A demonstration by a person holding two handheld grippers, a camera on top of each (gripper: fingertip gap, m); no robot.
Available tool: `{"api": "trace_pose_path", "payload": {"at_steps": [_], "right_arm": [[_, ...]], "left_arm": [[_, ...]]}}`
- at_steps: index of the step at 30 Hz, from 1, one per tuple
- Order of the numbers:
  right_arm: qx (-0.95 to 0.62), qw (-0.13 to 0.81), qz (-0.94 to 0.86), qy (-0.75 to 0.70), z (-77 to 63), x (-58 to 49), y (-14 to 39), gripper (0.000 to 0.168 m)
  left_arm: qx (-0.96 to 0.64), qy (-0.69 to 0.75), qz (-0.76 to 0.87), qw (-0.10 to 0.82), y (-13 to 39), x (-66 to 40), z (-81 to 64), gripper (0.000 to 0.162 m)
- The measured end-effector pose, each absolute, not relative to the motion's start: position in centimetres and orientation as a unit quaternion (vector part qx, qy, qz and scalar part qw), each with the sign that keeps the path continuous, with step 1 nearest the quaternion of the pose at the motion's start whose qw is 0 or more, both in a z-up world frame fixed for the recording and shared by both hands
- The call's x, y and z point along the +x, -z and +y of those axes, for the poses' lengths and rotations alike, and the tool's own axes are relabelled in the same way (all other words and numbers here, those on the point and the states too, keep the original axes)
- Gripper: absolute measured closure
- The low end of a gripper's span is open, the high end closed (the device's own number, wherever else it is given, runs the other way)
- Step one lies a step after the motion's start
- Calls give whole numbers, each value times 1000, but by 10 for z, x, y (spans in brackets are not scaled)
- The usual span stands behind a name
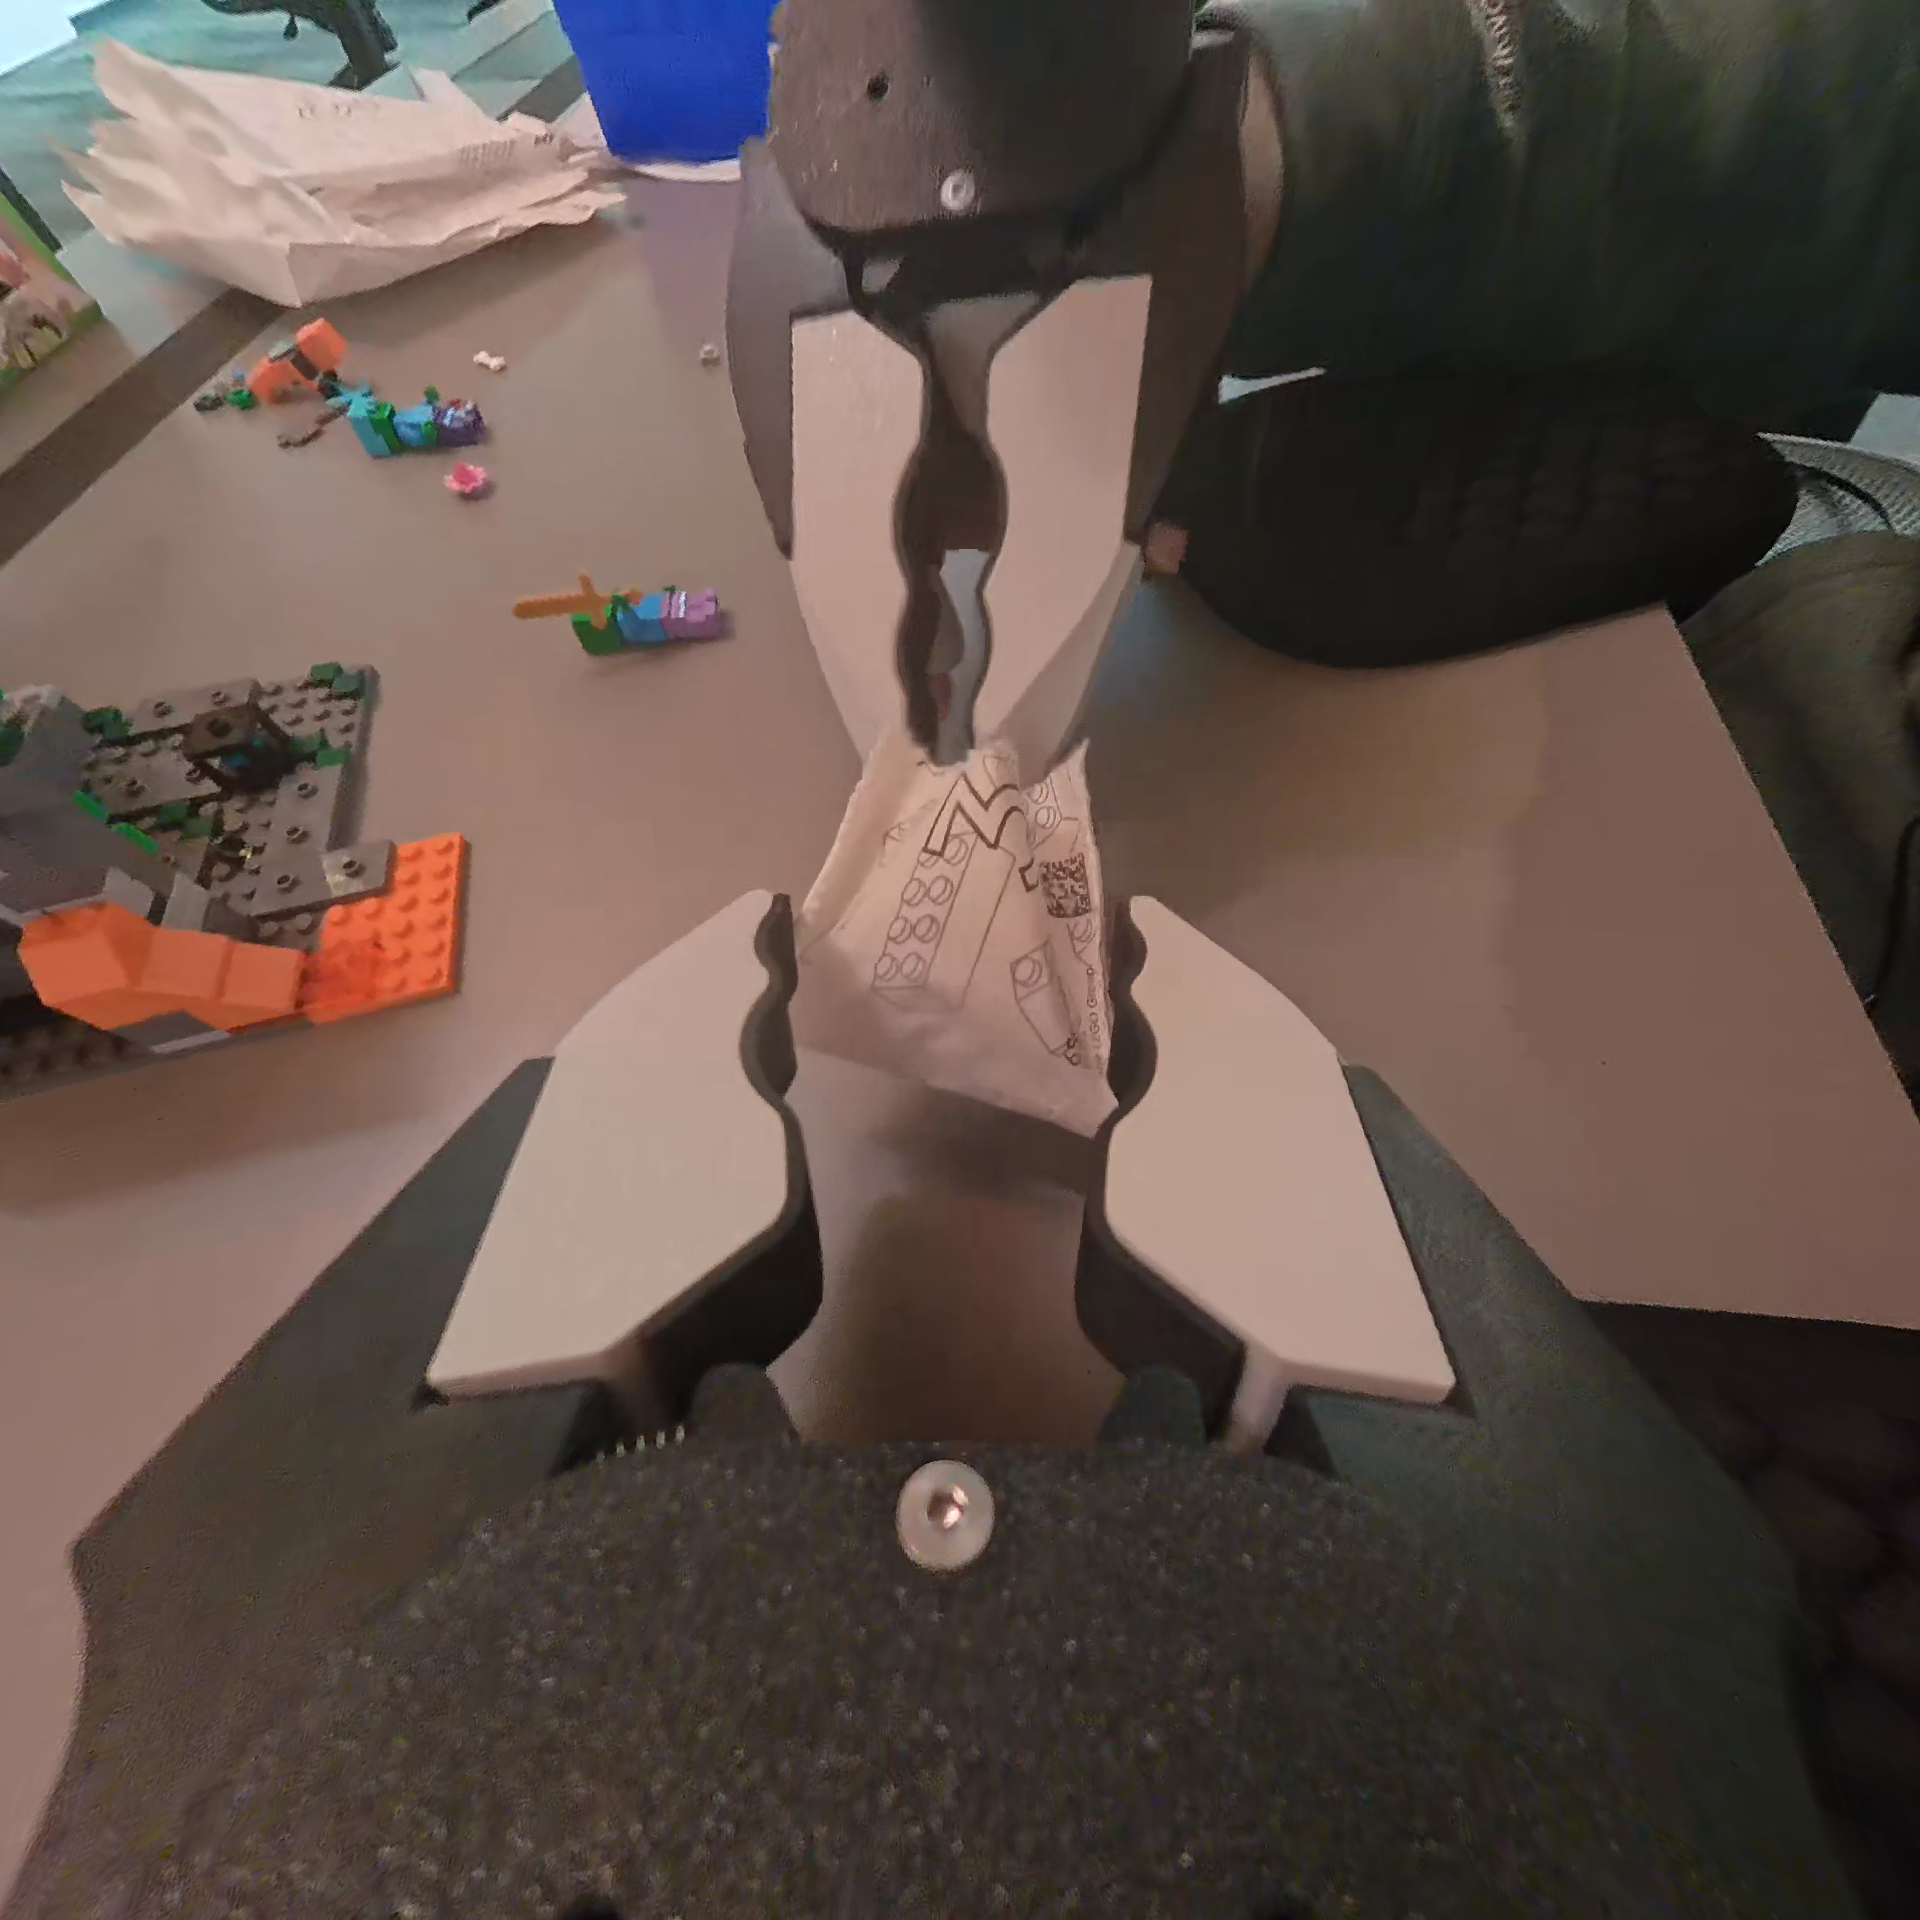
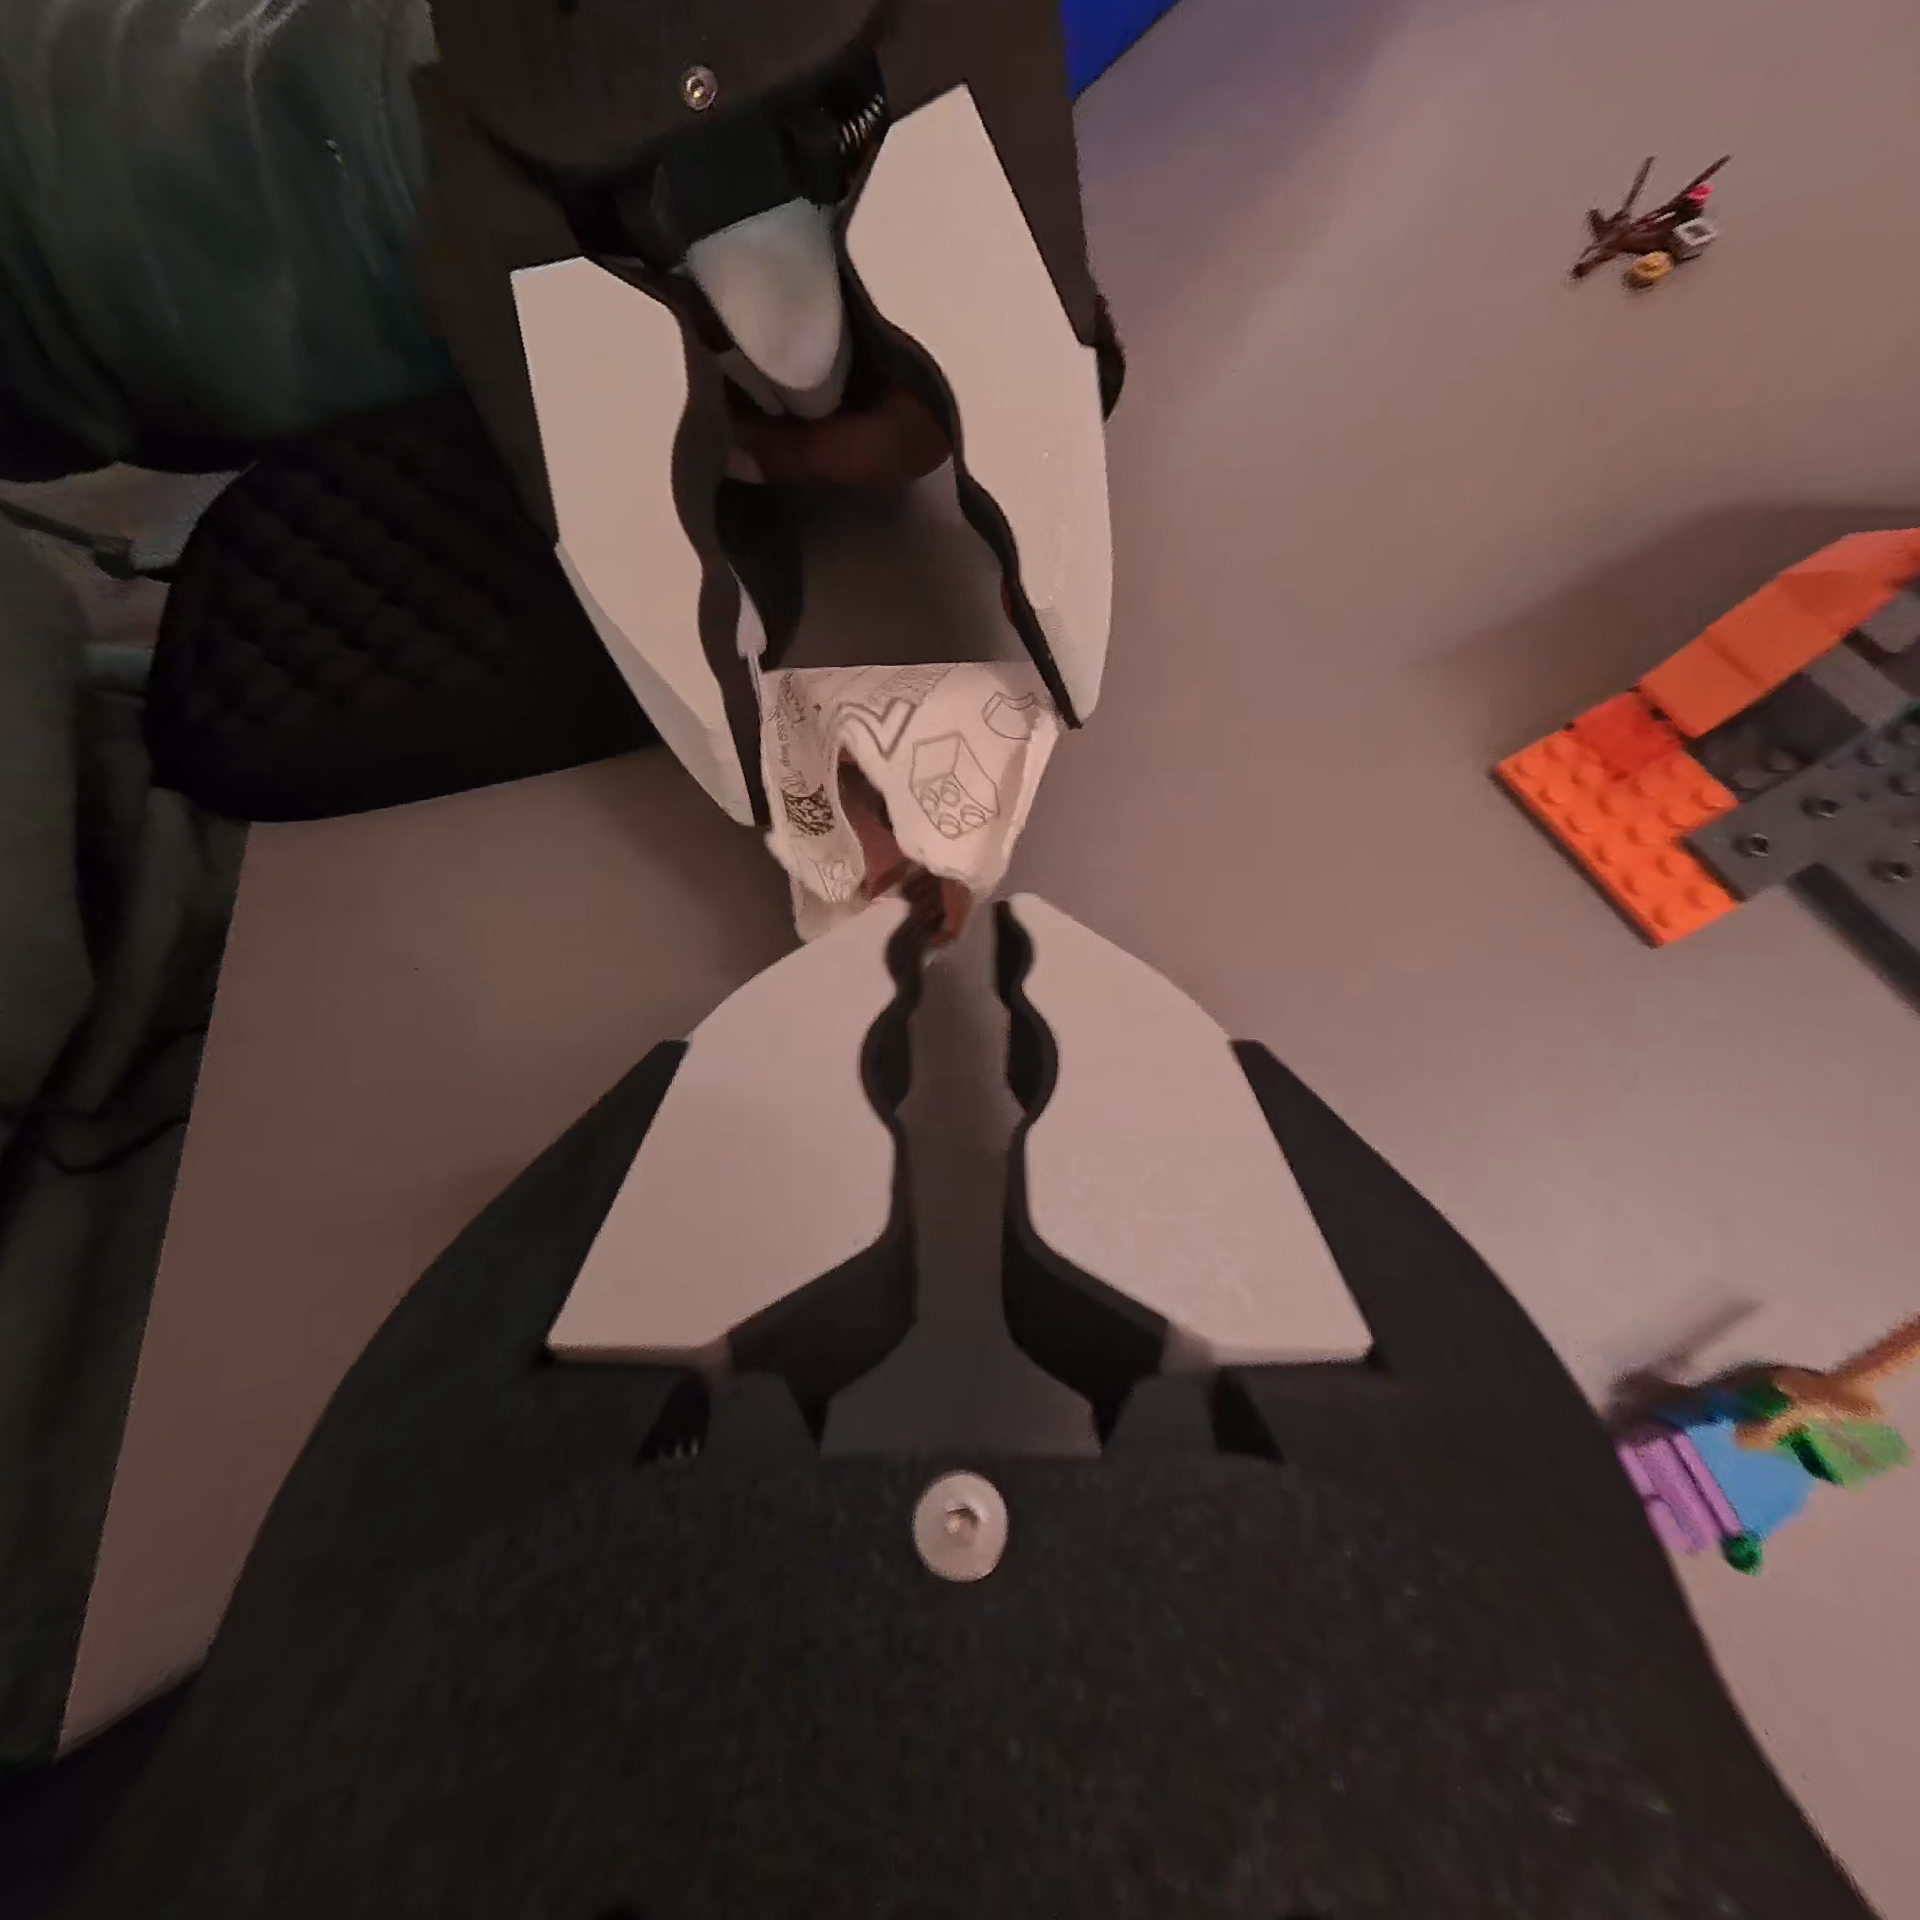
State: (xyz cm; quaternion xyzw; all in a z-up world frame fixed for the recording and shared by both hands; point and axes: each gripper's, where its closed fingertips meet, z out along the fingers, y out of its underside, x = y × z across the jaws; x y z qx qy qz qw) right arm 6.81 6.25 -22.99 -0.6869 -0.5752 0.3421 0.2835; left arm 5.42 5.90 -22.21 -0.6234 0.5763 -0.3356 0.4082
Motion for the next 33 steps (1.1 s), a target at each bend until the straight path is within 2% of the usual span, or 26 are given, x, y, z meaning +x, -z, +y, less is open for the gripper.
{"api": "trace_pose_path", "payload": {"at_steps": [2,9,15,24,33], "right_arm": [[-684,272,-579,-351,58,66,228,164],[-751,193,-543,-324,61,76,224,165],[-786,152,-523,-291,63,70,219,165],[-779,160,-514,-321,62,56,213,163],[-773,175,-496,-354,60,59,211,145]], "left_arm": [[-617,339,579,412,221,54,57,104],[-630,278,616,381,243,56,55,88],[-631,220,638,381,253,62,57,81],[-637,215,634,382,256,61,60,89],[-645,233,628,369,257,60,60,91]]}}
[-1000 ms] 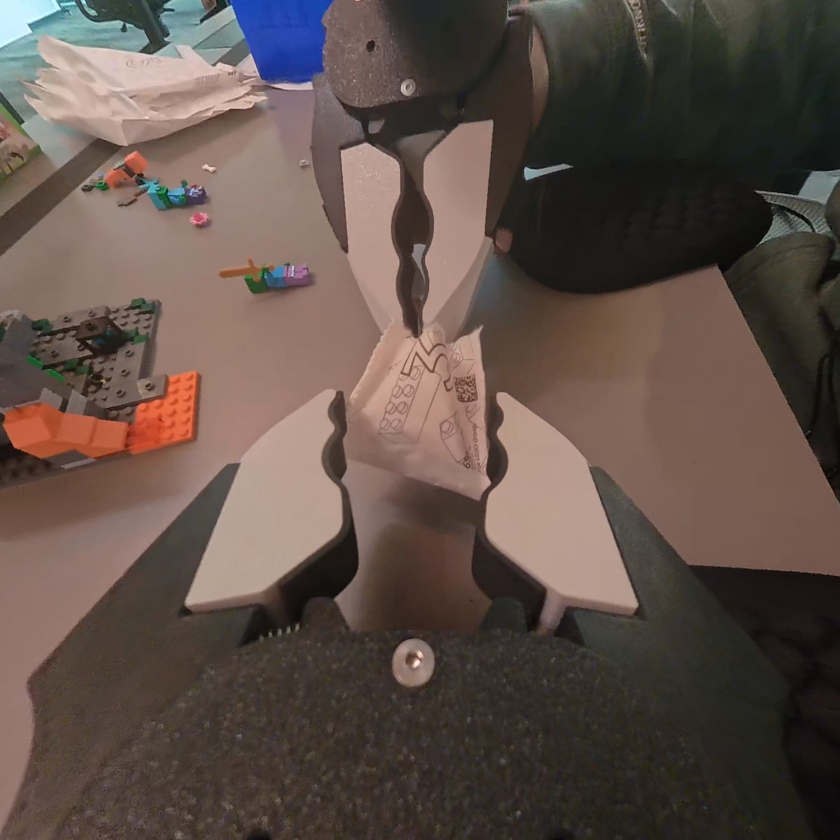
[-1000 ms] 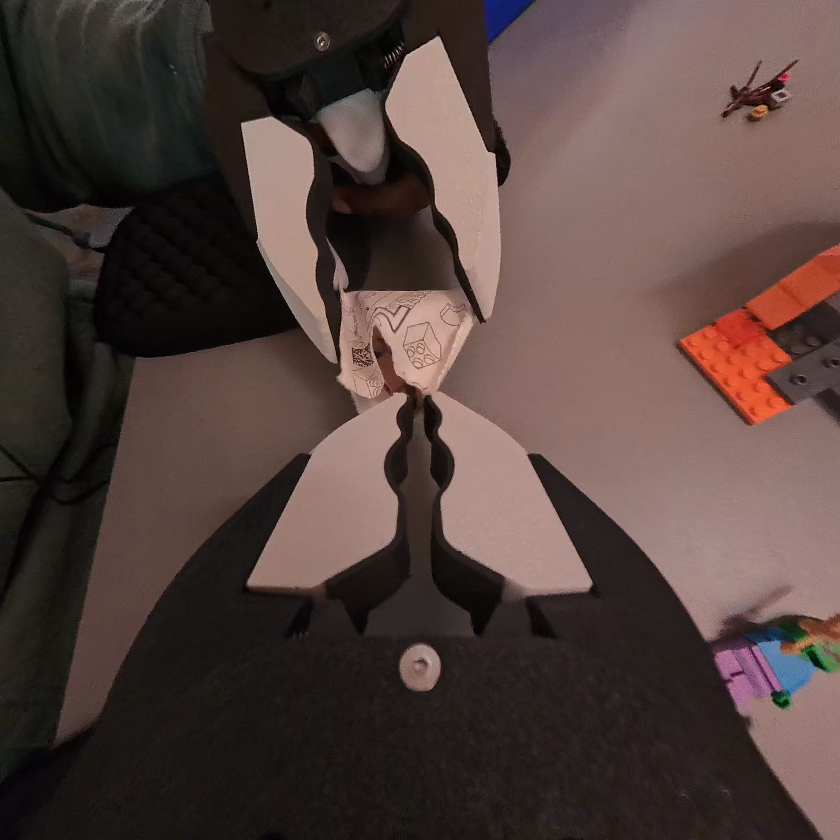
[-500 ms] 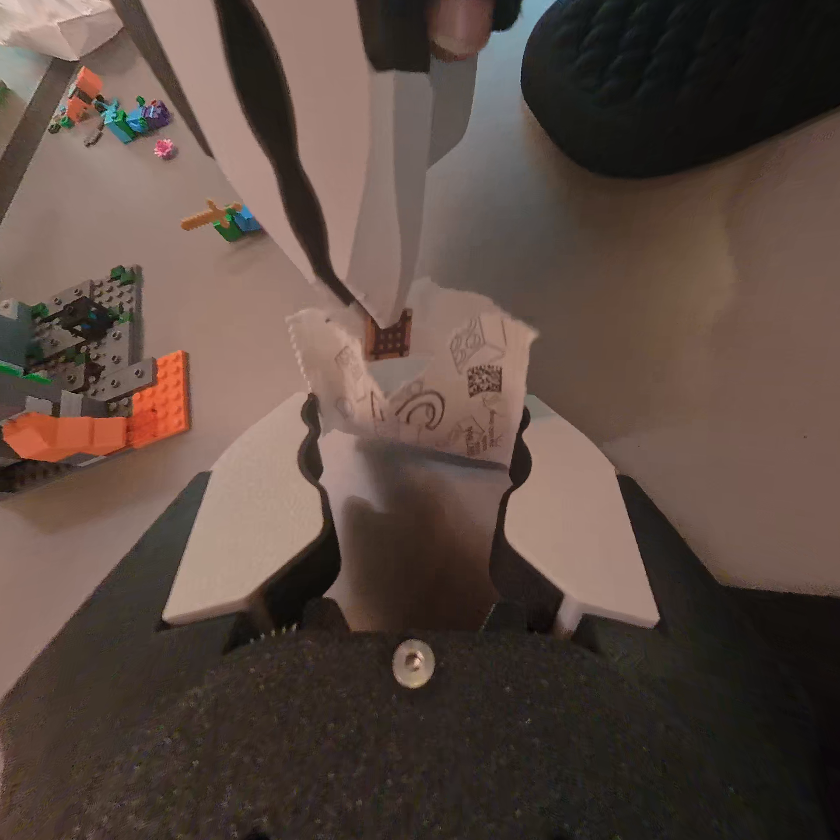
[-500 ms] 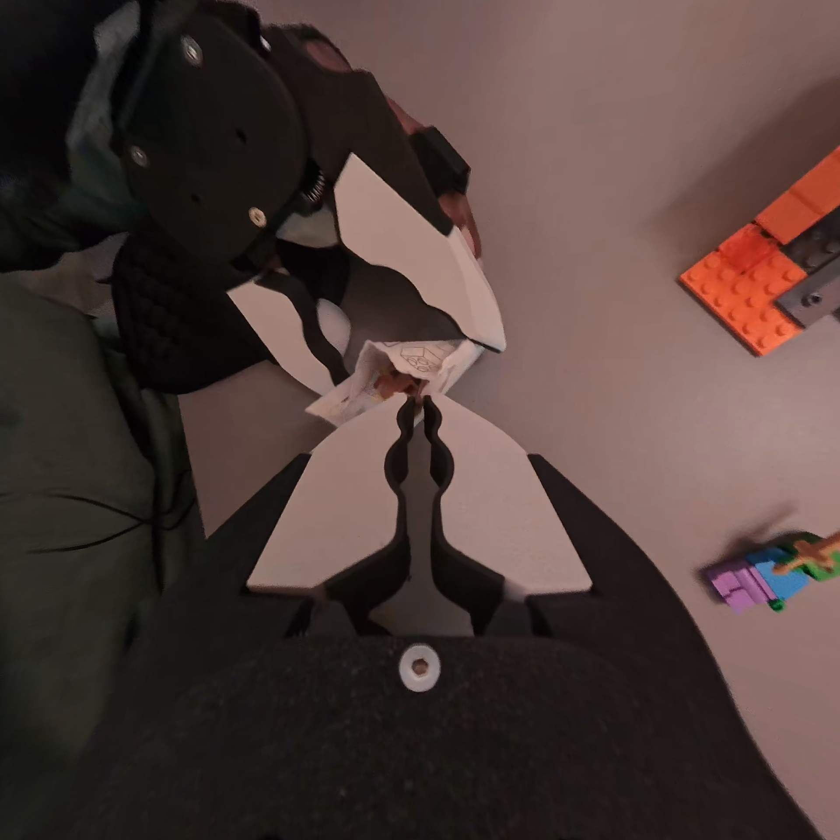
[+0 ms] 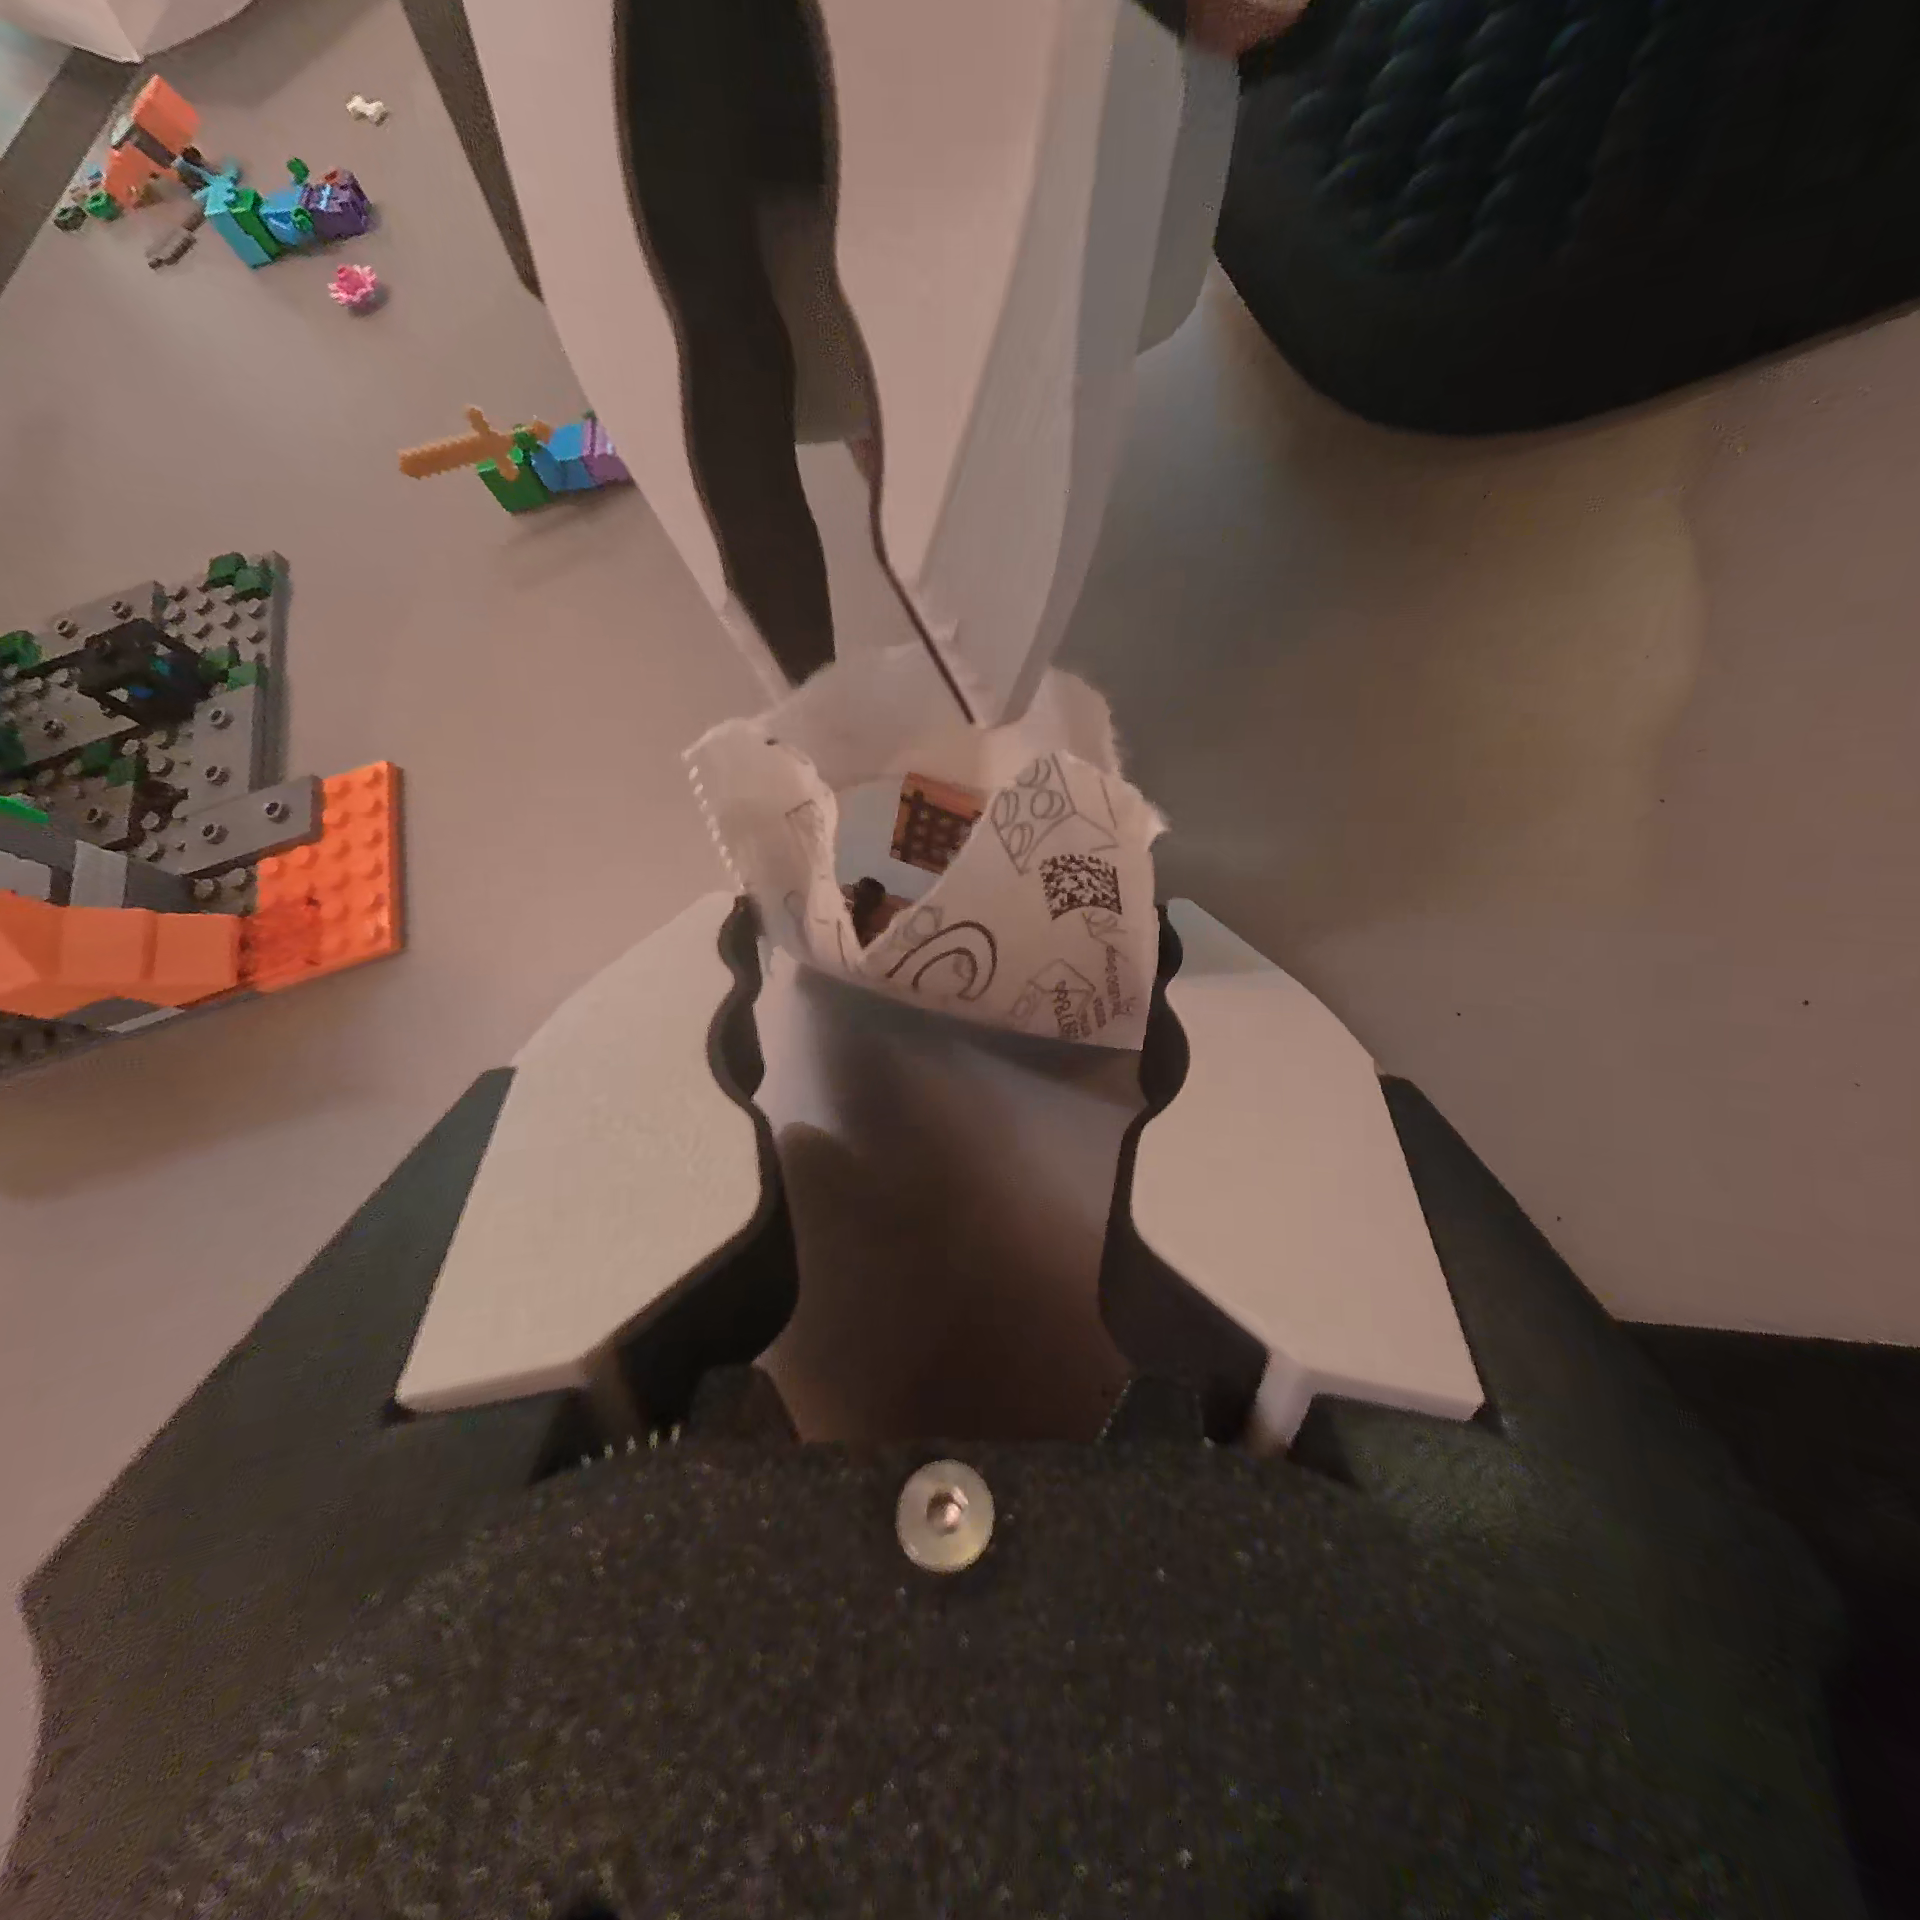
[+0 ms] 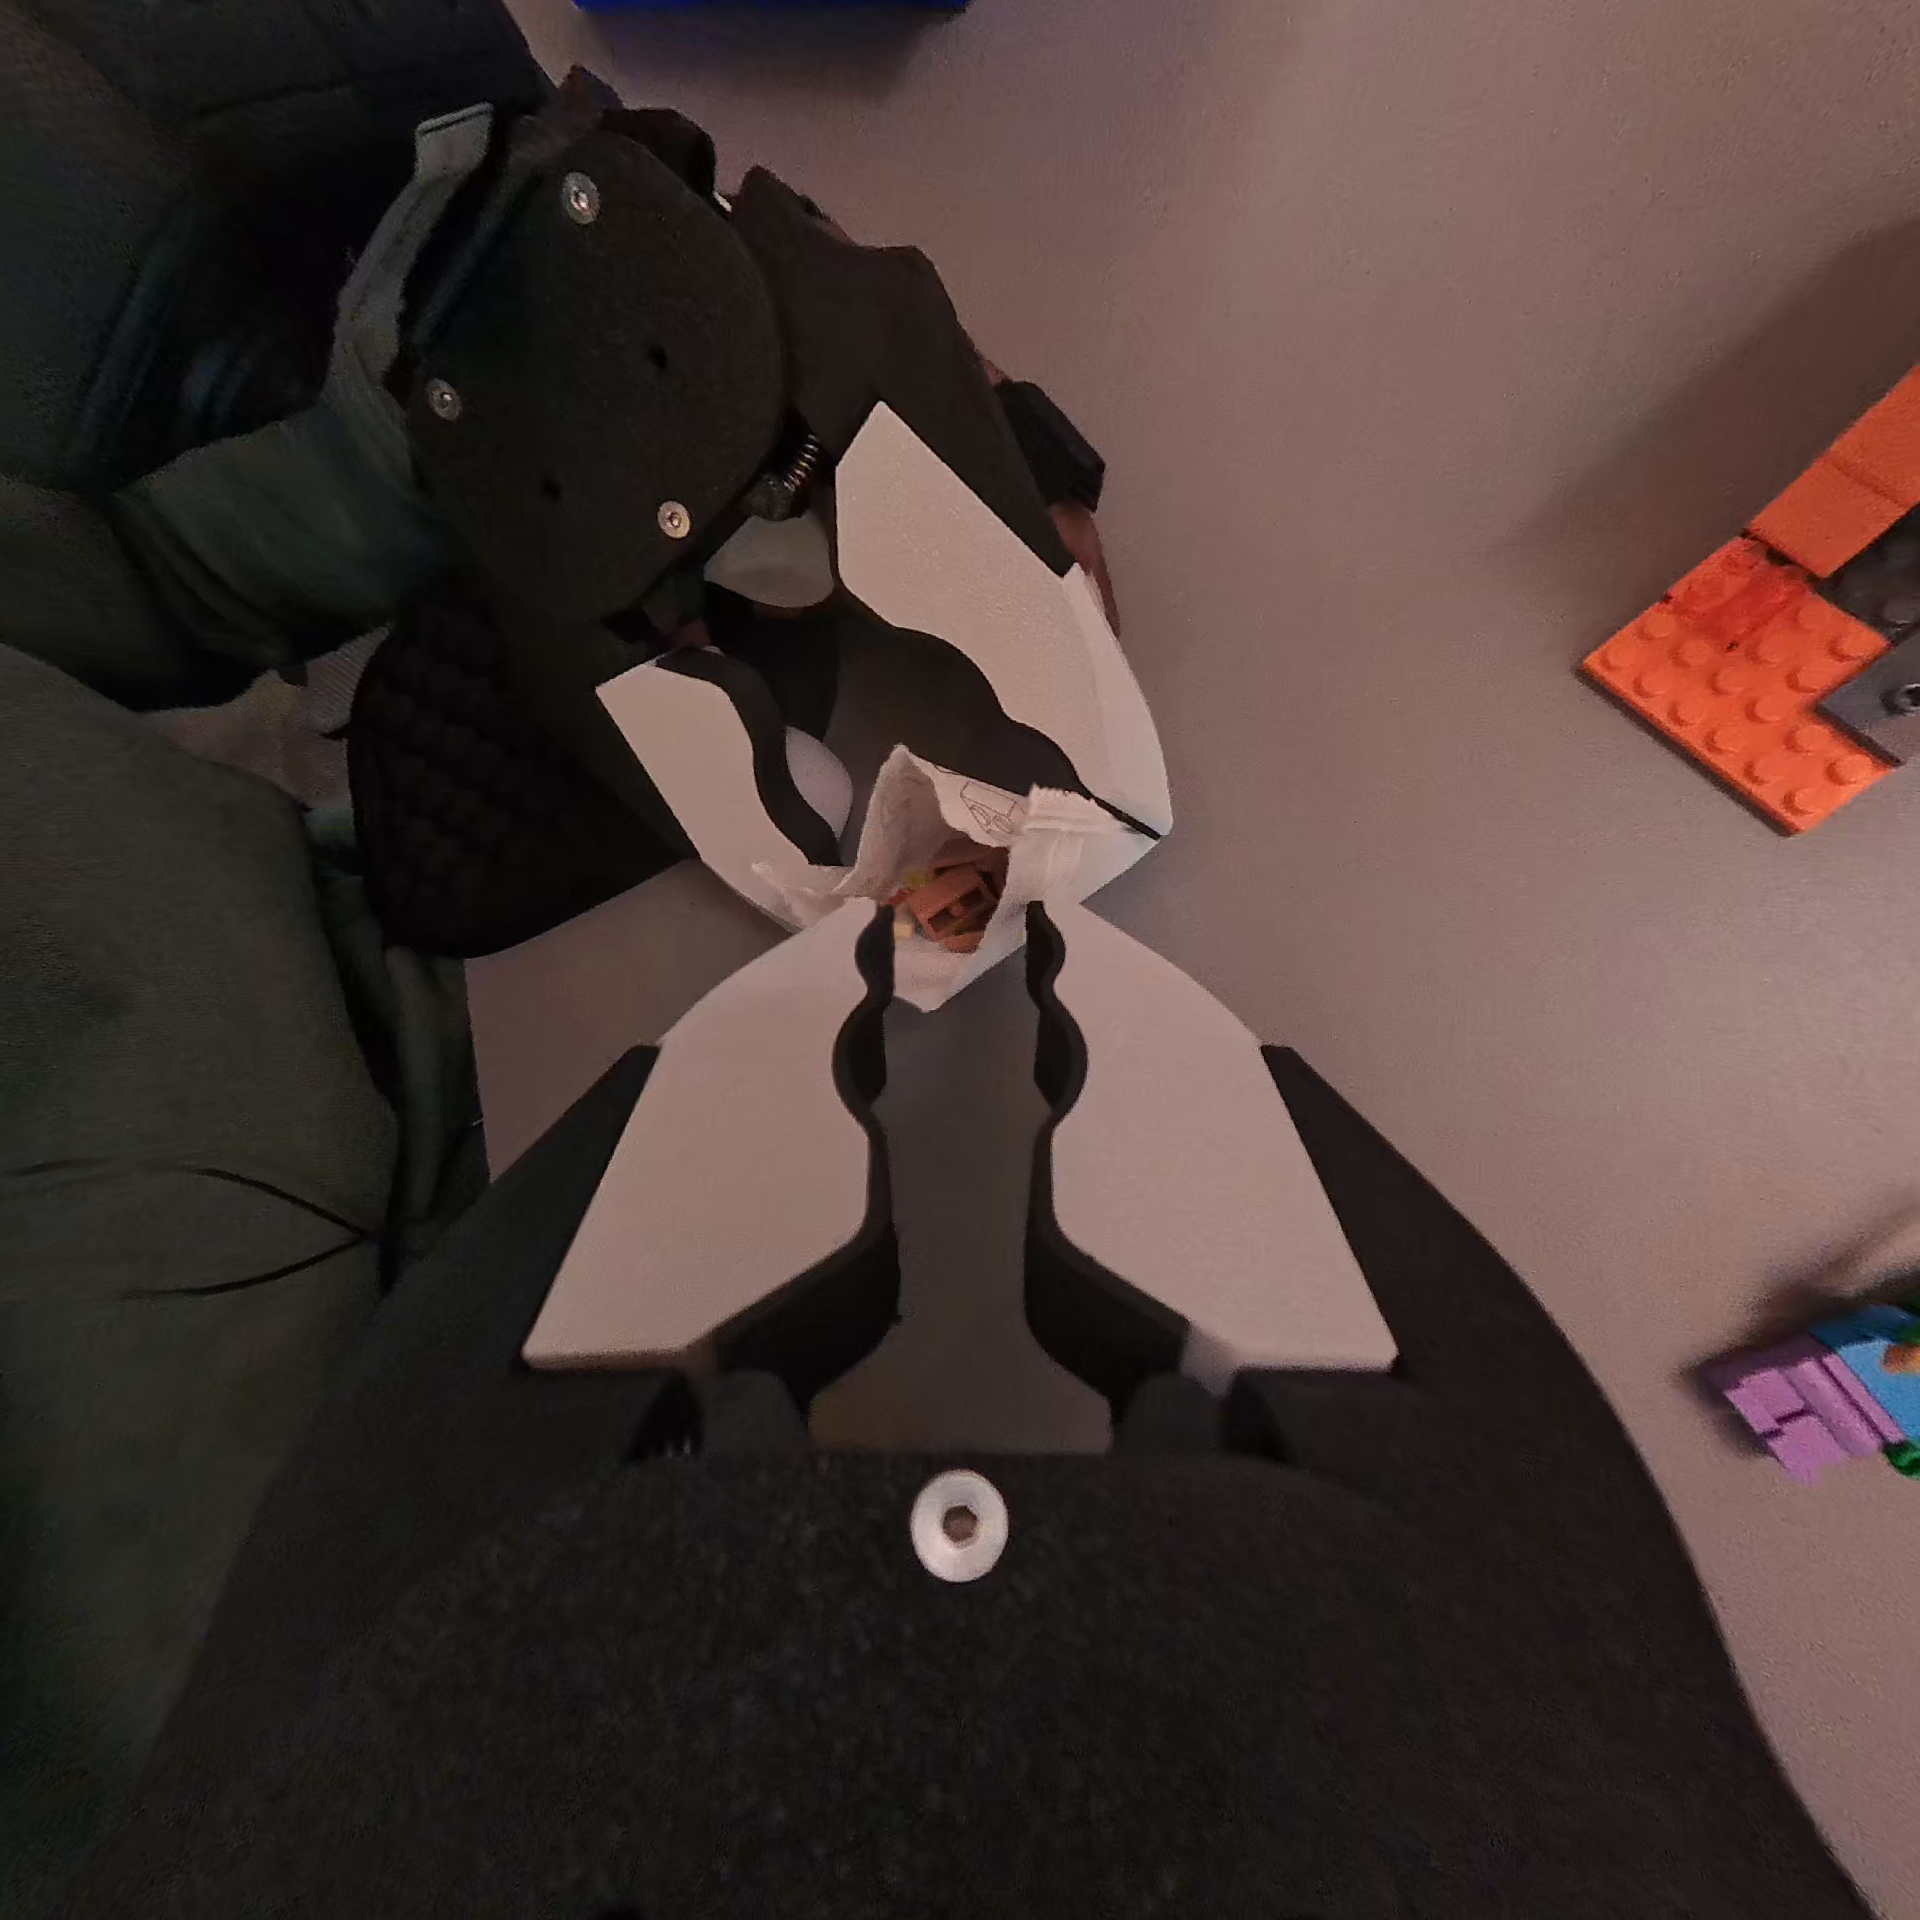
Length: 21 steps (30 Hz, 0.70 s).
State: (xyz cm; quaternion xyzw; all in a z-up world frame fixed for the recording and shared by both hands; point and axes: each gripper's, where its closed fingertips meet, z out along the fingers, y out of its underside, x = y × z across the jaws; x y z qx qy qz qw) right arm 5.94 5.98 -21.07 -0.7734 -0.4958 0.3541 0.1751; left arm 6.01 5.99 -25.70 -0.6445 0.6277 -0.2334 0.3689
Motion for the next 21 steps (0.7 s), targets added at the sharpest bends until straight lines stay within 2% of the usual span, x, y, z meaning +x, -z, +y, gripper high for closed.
{"api": "trace_pose_path", "payload": {"at_steps": [5,9,11,13,21], "right_arm": [[-761,230,-497,-348,70,75,200,142],[-775,300,-476,-287,96,112,197,145],[-788,324,-460,-249,108,136,200,150],[-800,342,-441,-222,116,160,202,167],[-841,389,-348,-146,134,254,206,168]], "left_arm": [[-645,234,627,368,257,60,60,92],[-643,231,627,374,256,60,60,93],[-642,230,625,380,255,60,61,95],[-643,231,617,392,252,60,63,97],[-647,242,588,420,241,58,71,101]]}}
